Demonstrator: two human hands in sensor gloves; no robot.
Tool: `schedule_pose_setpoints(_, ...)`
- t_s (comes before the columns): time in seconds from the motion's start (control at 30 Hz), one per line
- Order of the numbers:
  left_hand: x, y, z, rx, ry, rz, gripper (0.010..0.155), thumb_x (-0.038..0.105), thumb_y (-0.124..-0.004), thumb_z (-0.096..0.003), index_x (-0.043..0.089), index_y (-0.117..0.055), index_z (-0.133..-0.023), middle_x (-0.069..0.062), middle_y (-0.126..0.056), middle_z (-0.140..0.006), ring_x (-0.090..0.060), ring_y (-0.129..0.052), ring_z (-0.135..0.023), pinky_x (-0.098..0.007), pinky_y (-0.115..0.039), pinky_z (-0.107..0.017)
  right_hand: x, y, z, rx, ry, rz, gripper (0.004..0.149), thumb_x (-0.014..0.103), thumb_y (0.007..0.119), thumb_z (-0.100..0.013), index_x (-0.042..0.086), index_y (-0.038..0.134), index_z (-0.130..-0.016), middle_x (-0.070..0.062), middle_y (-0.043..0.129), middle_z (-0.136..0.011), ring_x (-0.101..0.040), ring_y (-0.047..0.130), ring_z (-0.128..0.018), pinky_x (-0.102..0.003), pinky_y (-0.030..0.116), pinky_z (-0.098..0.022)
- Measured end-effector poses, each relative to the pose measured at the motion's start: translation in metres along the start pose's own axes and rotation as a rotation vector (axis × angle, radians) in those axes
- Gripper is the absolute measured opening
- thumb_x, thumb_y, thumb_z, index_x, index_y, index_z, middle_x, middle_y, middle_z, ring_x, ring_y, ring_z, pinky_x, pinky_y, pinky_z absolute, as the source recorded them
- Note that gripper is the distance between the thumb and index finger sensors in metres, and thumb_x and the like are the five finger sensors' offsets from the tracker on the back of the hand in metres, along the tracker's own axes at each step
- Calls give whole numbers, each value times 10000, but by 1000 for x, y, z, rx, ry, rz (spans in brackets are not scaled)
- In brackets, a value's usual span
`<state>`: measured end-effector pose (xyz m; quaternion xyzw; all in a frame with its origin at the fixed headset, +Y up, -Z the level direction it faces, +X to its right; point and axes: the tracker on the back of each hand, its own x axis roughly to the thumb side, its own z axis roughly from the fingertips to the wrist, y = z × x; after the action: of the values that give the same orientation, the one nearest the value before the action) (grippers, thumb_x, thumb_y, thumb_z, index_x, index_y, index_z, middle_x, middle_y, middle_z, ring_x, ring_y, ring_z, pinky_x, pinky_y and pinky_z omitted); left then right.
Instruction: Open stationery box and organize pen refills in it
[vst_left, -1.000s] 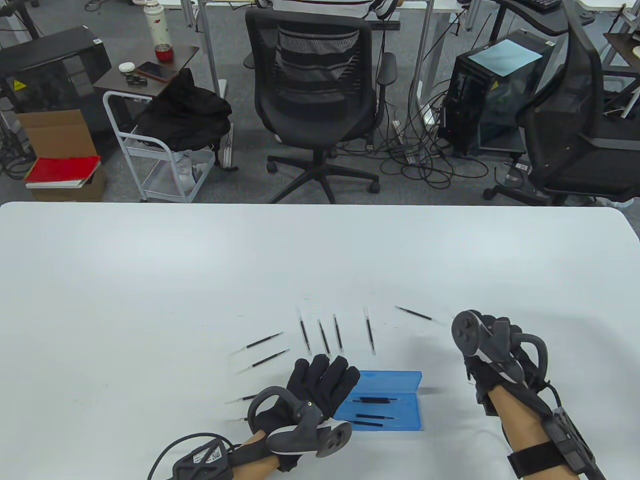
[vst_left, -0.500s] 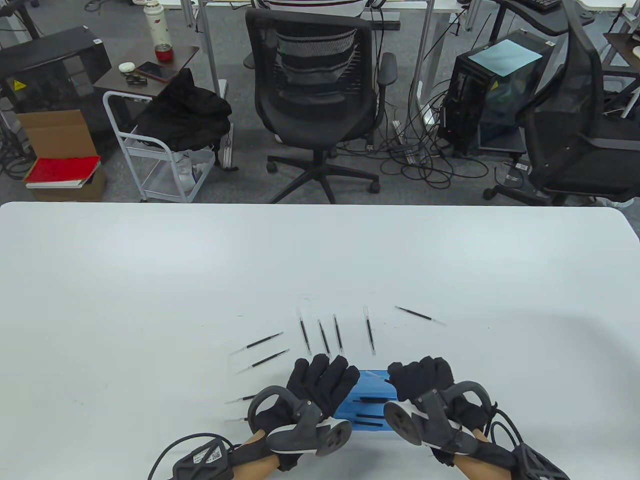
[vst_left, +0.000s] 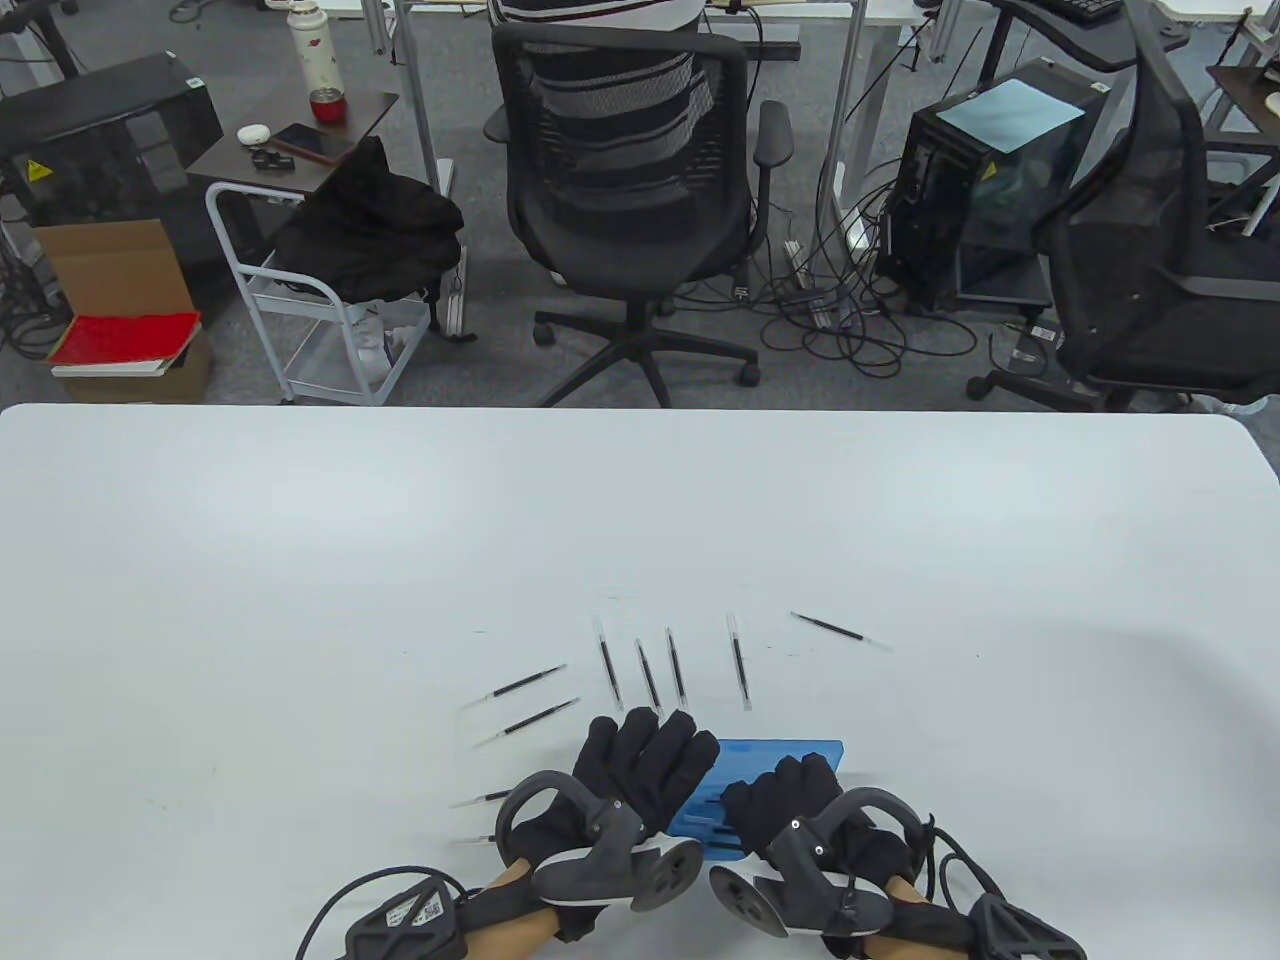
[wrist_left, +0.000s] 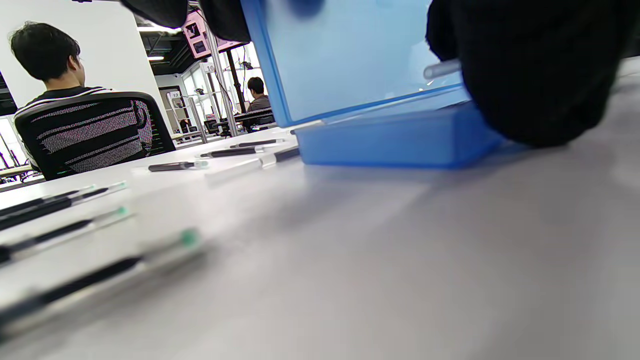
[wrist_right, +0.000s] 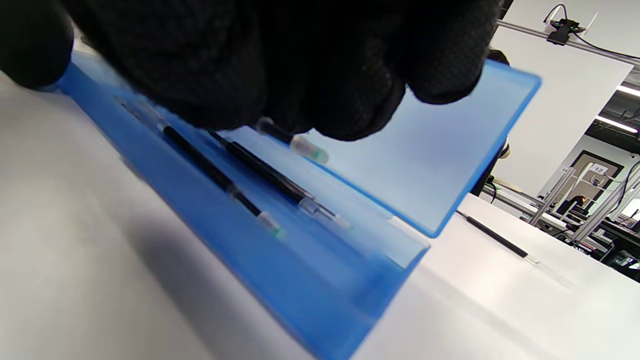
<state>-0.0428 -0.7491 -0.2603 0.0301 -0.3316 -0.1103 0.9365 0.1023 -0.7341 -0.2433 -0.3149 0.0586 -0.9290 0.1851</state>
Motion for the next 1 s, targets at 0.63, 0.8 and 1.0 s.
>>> schedule_pose_setpoints(0.63,-1,0,0,0,-1,2,1177,652,-819,-395,187,-79,-1183,-141,-154,-1281,-491,-409,-1166,-676,-461,-820,-7,-15,3,-45,5,-93,560,324,906,-408,203,785,-941,-11,1005,-738,-287,987,-669,-560,774,-646)
schedule_pose_setpoints(0.8,-1,0,0,0,-1,2,1178,652,-819,-395,185,-80,-1183,-142,-156,-1281,-494,-408,-1164,-676,-462,-820,-31,-40,7,-116,73,-118,557,318,907,-409,203,789,-941,-14,1009,-736,-289,990,-669,-561,773,-647)
schedule_pose_setpoints(1.0,-1,0,0,0,-1,2,1176,652,-819,-396,185,-81,-1183,-141,-159,-1281,-492,-413,-1164,-674,-464,-820,-69,-53,-3,-106,203,-135,575,323,897,-422,189,769,-966,-36,1001,-779,-312,983,-705,-572,763,-657)
